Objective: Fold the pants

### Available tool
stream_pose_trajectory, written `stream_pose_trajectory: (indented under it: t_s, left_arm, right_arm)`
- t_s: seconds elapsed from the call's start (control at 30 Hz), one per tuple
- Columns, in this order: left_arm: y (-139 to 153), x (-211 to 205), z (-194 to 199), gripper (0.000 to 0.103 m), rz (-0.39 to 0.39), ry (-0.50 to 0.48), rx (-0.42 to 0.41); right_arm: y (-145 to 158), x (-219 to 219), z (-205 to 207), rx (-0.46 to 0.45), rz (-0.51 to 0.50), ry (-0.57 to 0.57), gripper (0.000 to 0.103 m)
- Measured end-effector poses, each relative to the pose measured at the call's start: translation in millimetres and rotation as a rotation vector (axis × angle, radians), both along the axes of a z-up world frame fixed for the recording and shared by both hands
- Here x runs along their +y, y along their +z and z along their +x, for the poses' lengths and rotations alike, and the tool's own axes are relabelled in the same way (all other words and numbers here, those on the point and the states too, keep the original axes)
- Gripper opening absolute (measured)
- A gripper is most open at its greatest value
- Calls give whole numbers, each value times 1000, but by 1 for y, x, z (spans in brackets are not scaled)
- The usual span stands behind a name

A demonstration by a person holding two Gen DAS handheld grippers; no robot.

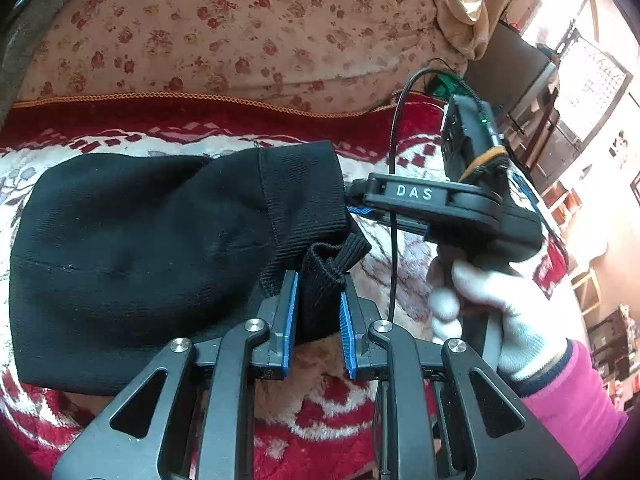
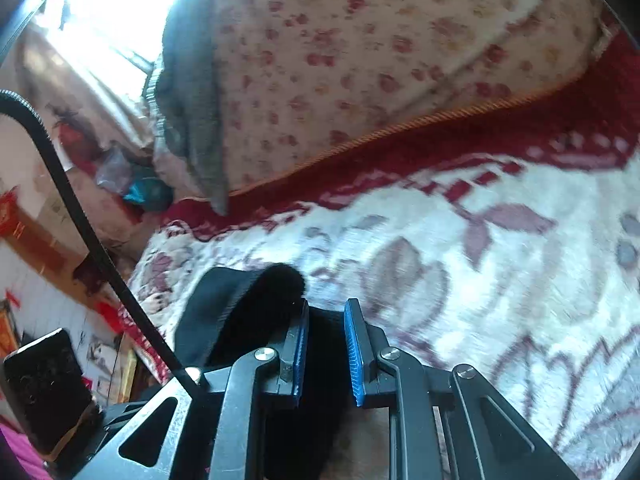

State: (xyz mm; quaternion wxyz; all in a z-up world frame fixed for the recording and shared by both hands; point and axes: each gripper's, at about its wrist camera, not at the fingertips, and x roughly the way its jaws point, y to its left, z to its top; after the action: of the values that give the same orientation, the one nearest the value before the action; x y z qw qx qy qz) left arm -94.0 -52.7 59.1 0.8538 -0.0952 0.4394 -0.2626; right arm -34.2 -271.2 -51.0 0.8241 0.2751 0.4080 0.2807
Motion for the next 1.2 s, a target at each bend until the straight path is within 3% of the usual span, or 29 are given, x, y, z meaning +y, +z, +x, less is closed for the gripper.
stream_pose_trajectory:
  t_s: [0.07, 0.2, 0.4, 0.57, 0.7, 0.9, 1.07, 1.2]
  left_arm:
    - [3, 7, -2, 19, -29, -13, 17]
    - [17, 21, -16, 37, -45, -46, -20]
    - [27, 56, -29, 39, 53, 15, -113]
    - [18, 91, -15, 39, 83, 145, -85]
    - [10, 112, -4, 39, 88, 235, -55]
    - [4, 129, 4, 39, 154, 327, -41]
    - [-1, 130, 9, 39, 223, 372, -37]
    - [-1, 127, 12, 39, 239, 381, -42]
  right_arm:
    - [-2, -9, -3, 18, 5, -42, 18]
    - [15, -19, -20, -28, 31, -83, 19]
    - [56, -5, -45, -131, 15, -42, 22]
    - [74, 29, -53, -163, 23, 33, 26]
    - [68, 66, -57, -152, -6, 107, 27]
    - [56, 92, -58, -132, -70, 107, 27]
    - [55, 102, -64, -153, -126, 54, 43]
    - [56, 110, -68, -177, -202, 27, 44]
